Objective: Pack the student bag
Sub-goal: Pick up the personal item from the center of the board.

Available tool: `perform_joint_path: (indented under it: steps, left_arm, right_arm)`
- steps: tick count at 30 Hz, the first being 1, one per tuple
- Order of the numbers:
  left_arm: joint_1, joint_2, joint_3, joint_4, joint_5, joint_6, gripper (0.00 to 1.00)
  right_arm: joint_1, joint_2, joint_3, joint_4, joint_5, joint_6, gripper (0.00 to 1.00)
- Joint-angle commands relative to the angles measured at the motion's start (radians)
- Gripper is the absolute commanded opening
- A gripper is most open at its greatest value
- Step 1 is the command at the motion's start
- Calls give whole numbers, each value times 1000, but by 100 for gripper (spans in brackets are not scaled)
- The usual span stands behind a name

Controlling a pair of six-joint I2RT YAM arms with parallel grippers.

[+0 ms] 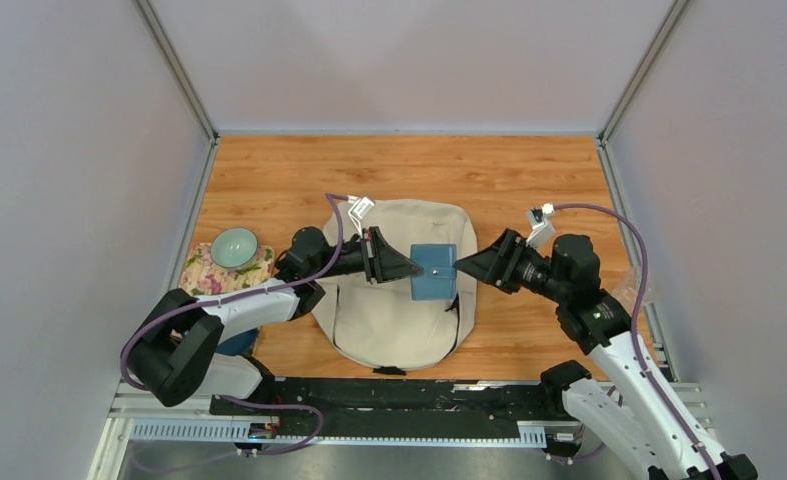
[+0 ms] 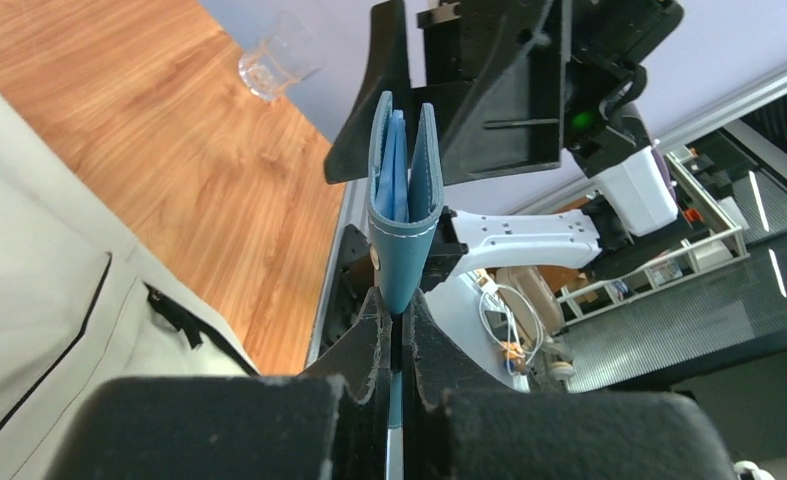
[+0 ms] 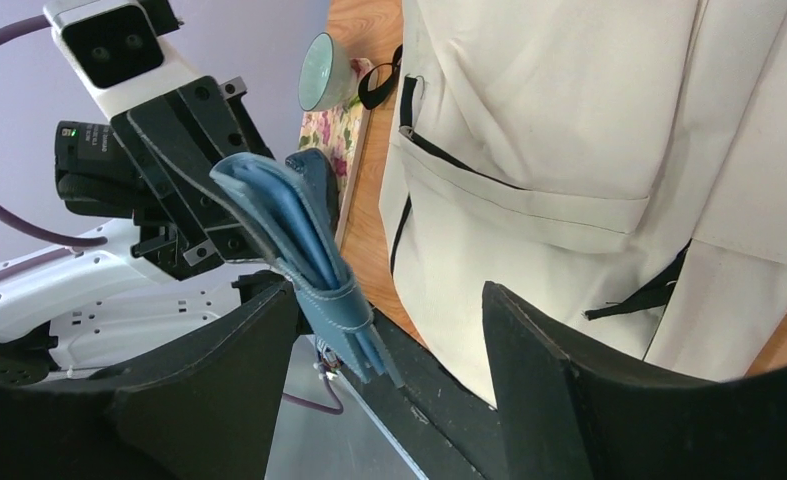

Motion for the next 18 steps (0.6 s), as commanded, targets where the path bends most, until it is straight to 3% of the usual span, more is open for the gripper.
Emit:
perform_joint_path:
  steps: [1,7,18]
  left_arm:
    - [-1,-44,4,-64,-35,67,0]
    - [-1,-49,21,-117,-41,84,0]
    - [-1,-36,44,-87,8,52,0]
  right_arm:
    - [5,-33,-16,58,-39,10,71]
    - [5,-74,-63,105,-48,47,72]
    - [16,15,-59,190,-95,56,72]
